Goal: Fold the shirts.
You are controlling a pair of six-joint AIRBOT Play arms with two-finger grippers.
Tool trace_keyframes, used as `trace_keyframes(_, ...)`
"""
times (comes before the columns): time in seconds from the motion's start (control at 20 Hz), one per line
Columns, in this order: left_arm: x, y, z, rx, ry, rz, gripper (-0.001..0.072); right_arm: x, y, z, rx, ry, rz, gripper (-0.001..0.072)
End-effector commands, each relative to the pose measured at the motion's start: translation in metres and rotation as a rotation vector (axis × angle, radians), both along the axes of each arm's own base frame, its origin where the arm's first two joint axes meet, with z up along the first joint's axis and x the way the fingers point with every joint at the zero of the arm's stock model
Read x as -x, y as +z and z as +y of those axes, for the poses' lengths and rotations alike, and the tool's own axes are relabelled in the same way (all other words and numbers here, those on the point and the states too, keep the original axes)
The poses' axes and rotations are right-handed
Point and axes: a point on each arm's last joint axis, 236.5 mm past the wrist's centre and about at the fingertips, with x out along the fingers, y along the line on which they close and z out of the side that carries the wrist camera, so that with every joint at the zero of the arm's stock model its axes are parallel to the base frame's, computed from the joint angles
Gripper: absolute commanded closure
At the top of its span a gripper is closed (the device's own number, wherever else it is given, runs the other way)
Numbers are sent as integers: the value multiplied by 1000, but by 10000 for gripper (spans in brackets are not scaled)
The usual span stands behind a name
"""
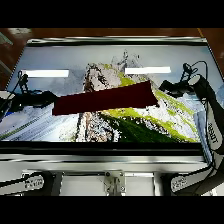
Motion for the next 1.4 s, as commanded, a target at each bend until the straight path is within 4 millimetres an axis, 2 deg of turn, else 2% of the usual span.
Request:
trace_keyframes(0.0,7,31,-24,41,-96,-35,205,15,-11,26,-185,26,81,36)
trace_keyframes(0.1,7,52,-38,42,-134,-97,205,11,-18,52,-271,26,93,37)
trace_keyframes(0.2,10,71,-51,45,-162,-145,205,16,-32,69,-285,46,132,37)
trace_keyframes(0.35,18,100,-71,86,-193,-198,205,23,-47,87,-306,46,192,38)
trace_keyframes(0.45,21,117,-82,113,-205,-235,205,27,-53,92,-324,23,228,48)
trace_keyframes(0.55,24,128,-90,132,-214,-257,205,30,-57,94,-333,14,252,247)
trace_keyframes(0.6,25,129,-94,137,-220,-260,205,30,-57,95,-337,12,252,303)
trace_keyframes(0.7,25,129,-99,138,-230,-261,205,31,-55,98,-356,12,258,562)
trace_keyframes(0.75,23,129,-102,135,-230,-266,206,31,-52,99,-376,10,261,650)
trace_keyframes(0.8,21,128,-104,132,-227,-272,264,35,-47,99,-380,36,265,650)
trace_keyframes(0.85,18,127,-108,128,-224,-276,471,42,-40,99,-372,89,263,651)
trace_keyframes(0.9,14,123,-113,125,-223,-277,604,51,-29,96,-364,123,275,651)
trace_keyframes(1.0,6,106,-131,121,-233,-264,612,64,1,90,-333,173,268,652)
trace_keyframes(1.1,1,77,-161,116,-264,-223,652,70,34,80,-262,201,222,652)
trace_keyframes(1.2,1,37,-200,105,-302,-172,654,78,61,71,-200,201,192,651)
trace_keyframes(1.3,13,3,-245,153,-336,-95,669,91,86,70,-172,224,176,652)
trace_keyframes(1.35,21,-8,-265,190,-344,-57,669,99,98,72,-169,244,174,651)
